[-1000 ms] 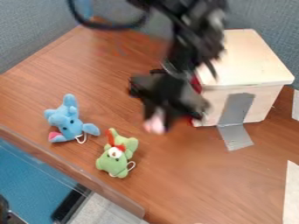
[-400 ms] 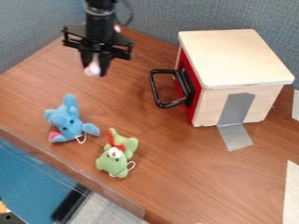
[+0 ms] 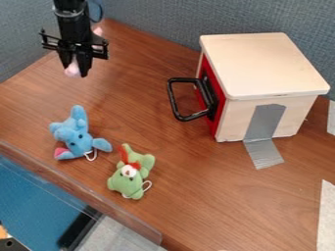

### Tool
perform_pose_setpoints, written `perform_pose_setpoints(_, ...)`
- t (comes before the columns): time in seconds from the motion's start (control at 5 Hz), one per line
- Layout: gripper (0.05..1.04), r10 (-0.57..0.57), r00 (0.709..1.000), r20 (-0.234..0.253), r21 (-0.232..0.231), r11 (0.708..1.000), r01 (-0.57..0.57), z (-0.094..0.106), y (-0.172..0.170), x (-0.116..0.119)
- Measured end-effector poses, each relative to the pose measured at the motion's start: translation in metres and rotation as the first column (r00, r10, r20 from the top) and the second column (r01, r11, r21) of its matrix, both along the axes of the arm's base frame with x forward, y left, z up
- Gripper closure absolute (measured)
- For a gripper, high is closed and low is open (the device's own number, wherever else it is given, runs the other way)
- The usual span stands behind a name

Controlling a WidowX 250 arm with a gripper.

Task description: Move the pink staff toy to the left side of the table

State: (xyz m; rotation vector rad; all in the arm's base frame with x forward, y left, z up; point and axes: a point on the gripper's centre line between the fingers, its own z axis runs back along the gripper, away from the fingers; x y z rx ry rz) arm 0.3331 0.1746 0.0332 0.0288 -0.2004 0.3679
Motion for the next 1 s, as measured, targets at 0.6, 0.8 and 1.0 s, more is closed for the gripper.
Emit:
perform_pose_setpoints(0.6, 0.18, -0.103, 0.99, -0.096, -0.044, 0.994, 0.099, -0.02, 0.005, -0.004)
perform_pose_setpoints(0.8, 0.067, -0.133, 0.988, -0.075, -0.014, 0.991, 0.132, 0.01, 0.006, -0.006)
perform_pose_setpoints(1.0, 0.075, -0.173, 0.984, -0.027, 0.012, 0.985, 0.174, 0.048, -0.001, -0.008)
